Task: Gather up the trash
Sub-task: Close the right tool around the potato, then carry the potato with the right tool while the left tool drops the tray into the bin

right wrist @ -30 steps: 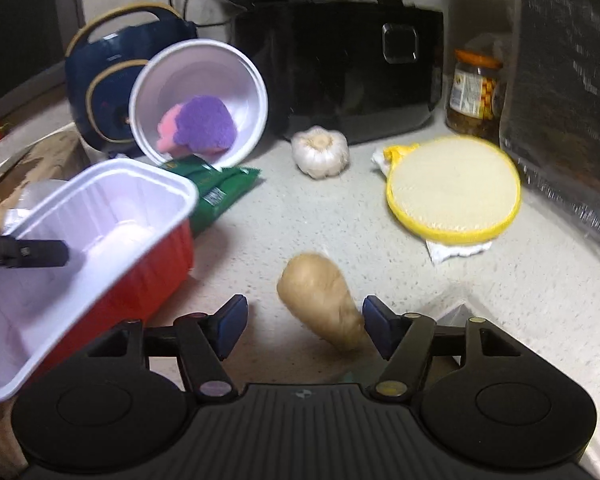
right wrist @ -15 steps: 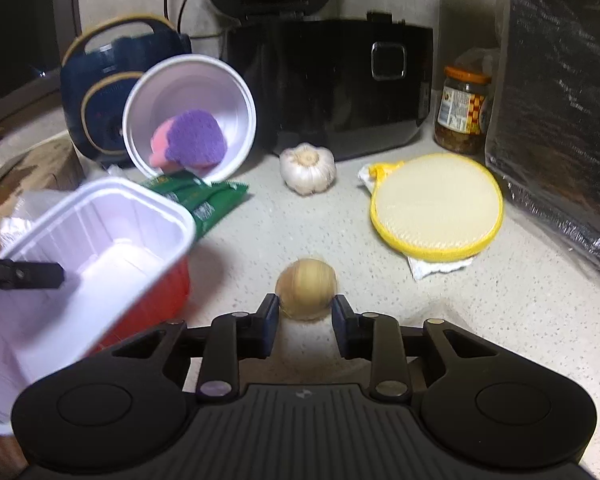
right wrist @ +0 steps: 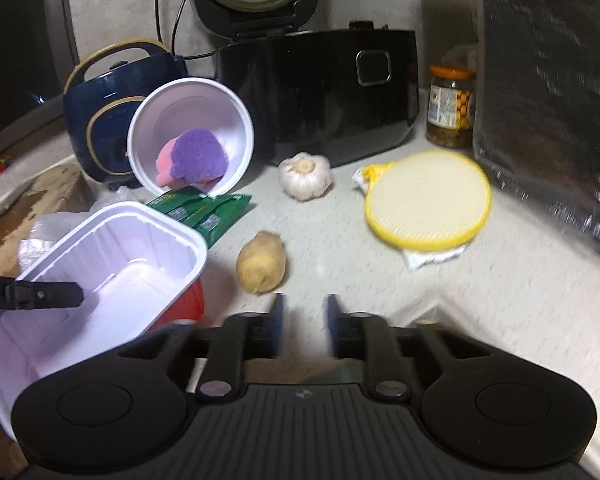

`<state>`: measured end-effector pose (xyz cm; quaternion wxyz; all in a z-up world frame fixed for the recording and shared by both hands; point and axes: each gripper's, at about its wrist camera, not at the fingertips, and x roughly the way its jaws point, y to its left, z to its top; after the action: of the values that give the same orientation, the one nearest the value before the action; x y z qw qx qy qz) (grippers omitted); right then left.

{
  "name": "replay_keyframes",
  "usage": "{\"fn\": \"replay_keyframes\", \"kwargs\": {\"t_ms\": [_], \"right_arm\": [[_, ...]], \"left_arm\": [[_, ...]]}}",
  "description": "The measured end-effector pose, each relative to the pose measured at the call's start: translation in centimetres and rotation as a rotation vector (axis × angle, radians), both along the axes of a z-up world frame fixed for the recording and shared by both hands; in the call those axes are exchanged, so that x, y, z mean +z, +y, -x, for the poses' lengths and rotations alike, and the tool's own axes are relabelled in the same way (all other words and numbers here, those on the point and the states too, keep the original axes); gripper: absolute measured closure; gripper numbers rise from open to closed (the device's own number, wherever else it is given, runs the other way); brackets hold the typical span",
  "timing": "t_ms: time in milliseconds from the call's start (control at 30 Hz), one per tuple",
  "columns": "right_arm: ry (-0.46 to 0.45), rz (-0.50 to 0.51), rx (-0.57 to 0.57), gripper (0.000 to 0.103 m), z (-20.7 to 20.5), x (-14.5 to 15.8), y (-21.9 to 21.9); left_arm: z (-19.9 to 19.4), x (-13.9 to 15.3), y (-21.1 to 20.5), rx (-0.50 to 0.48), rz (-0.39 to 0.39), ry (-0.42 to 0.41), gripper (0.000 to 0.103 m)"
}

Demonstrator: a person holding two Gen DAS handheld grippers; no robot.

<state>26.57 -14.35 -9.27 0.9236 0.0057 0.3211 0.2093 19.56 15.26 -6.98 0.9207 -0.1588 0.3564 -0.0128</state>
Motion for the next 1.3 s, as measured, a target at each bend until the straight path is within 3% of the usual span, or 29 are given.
{"fn": "replay_keyframes", "kwargs": {"t_ms": [33, 133, 367, 567, 600, 633, 733, 867, 1067, 1300], "right_arm": [[-0.001, -0.007, 0.01, 0.057, 0.2, -0.1, 0.1], [-0.015, -0.016, 0.035, 0.051, 0.5, -0.2, 0.8], [-0.072, 0.068, 0.061, 0.05, -2.1, -0.3, 4.1], [-0.03, 0.061, 0.055, 0.05, -5.1, -1.2, 5.1], [-0.011, 0.055, 0.056, 0.052, -5.5, -1.4, 5.1], [0.009, 0.051, 0.059, 0.065, -5.8, -1.5, 5.2], [0.02, 0.049, 0.065, 0.067, -5.7, -1.2, 5.4], [0.044, -0.034, 0.045, 0.068, -4.6, 0.1, 4.2], [-0.006, -0.137, -0.029, 0.068, 0.0, 3.4, 0.5], [0.041, -0.133, -0.223, 0.068, 7.9, 2.7, -7.1]], "left_arm": [[0.1, 0.0, 0.1, 0.005, 0.0, -0.001, 0.089], [0.3, 0.1, 0.5, 0.019, -0.003, -0.005, 0.088], [0.9, 0.2, 1.0, 0.042, -0.025, 0.006, 0.088], [1.3, 0.1, 1.0, 0.041, -0.042, 0.025, 0.088], [1.3, 0.1, 1.0, 0.041, -0.043, 0.027, 0.088], [1.4, 0.1, 1.0, 0.041, -0.043, 0.027, 0.088], [1.4, -0.1, 1.2, 0.045, -0.04, 0.034, 0.088], [1.5, -0.1, 1.3, 0.035, -0.028, 0.016, 0.089], [1.8, 1.0, 1.3, -0.01, 0.008, -0.094, 0.089], [2.1, 0.0, -3.9, -0.247, 0.096, -0.094, 0.09]]}}
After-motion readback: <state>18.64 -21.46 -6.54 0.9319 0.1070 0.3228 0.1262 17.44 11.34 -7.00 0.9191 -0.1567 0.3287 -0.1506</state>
